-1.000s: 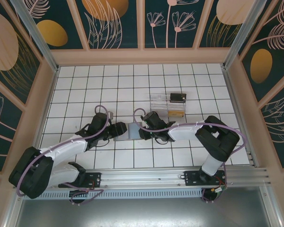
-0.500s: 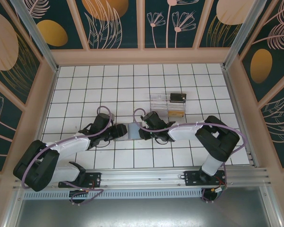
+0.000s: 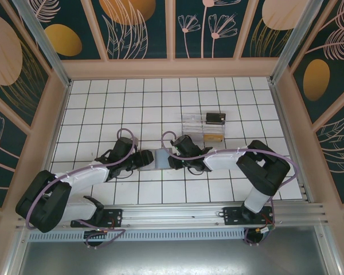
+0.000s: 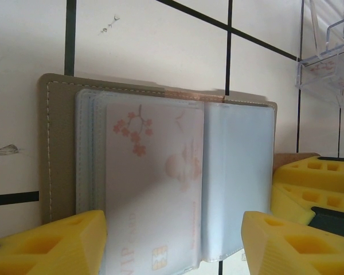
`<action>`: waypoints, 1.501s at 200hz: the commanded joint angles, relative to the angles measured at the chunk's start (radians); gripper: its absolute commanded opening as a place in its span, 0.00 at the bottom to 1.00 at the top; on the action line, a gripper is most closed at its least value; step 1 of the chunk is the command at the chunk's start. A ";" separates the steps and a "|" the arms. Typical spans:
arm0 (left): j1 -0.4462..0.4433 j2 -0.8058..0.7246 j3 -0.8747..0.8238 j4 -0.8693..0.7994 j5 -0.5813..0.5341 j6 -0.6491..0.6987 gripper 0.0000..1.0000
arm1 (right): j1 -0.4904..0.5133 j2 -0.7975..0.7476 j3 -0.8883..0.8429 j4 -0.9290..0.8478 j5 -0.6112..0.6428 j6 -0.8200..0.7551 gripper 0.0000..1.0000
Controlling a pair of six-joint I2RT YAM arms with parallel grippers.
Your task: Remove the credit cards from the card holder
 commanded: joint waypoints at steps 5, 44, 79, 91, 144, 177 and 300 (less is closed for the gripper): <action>-0.001 0.005 0.007 -0.023 -0.019 0.002 0.64 | 0.016 0.039 0.009 -0.035 -0.033 0.017 0.28; 0.000 -0.017 0.010 -0.027 -0.017 0.011 0.63 | 0.016 0.041 0.010 -0.033 -0.035 0.018 0.28; -0.001 0.028 0.000 0.013 0.021 0.003 0.62 | 0.016 0.044 0.013 -0.034 -0.036 0.018 0.28; -0.001 0.035 0.001 0.013 0.022 0.000 0.62 | 0.017 0.042 0.012 -0.034 -0.035 0.018 0.28; -0.001 0.060 -0.001 0.030 0.043 -0.001 0.62 | 0.018 0.046 0.013 -0.033 -0.036 0.020 0.28; -0.001 0.092 -0.002 0.082 0.097 -0.011 0.62 | 0.019 0.048 0.016 -0.034 -0.036 0.019 0.28; -0.001 -0.040 -0.021 0.004 -0.004 -0.023 0.64 | 0.021 0.053 0.013 -0.032 -0.038 0.022 0.28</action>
